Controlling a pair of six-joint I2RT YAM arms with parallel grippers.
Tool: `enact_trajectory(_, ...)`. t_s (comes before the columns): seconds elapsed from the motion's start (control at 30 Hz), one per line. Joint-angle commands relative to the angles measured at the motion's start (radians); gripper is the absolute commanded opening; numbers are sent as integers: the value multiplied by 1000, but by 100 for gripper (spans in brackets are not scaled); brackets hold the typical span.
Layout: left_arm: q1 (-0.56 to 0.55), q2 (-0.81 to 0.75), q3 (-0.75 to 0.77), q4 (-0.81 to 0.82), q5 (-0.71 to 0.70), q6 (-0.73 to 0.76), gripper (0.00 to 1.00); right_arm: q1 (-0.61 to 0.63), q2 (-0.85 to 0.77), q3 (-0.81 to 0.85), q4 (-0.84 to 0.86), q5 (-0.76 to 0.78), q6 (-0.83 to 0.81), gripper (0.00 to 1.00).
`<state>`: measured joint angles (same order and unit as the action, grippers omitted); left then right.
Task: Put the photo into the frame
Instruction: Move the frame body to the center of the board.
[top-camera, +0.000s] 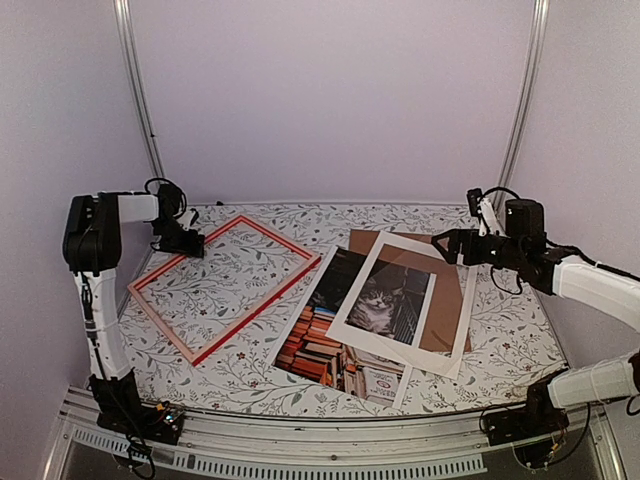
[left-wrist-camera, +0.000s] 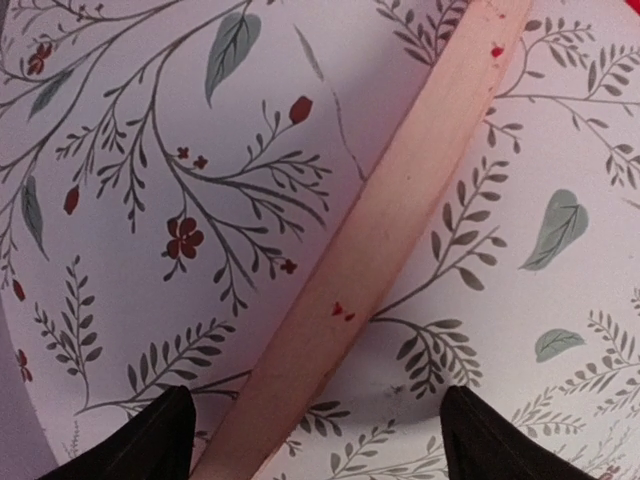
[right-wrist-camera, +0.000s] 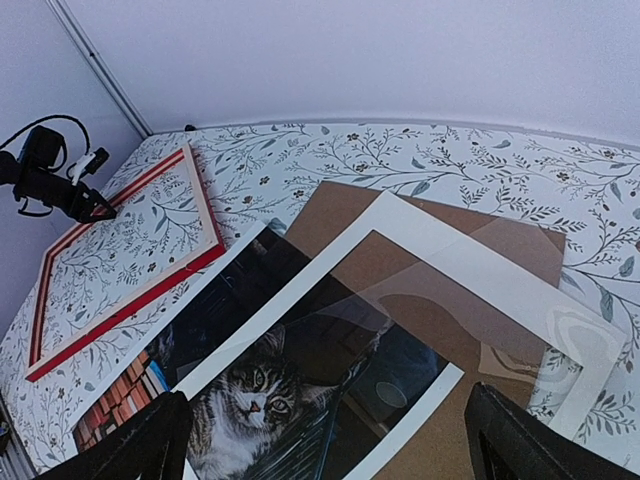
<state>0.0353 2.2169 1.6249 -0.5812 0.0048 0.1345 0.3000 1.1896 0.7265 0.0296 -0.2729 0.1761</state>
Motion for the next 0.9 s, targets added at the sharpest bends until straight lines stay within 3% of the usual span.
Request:
enact_trajectory(0.0,13,26,24,-40,8,-1,83,4,15,-17,34,-24,19,99)
enact_trajectory(0.33,12,-43,-63,-92,-54,-130,45,4,36,-27,62,-50,39,99)
enact_trajectory(0.63,3,-172,-264,-47,32,-247,37,4,36,-28,58,-64,43,99)
enact_trajectory(0.87,-83,-244,-380,-28,-39,-286,38,4,36,-38,60,-70,51,99)
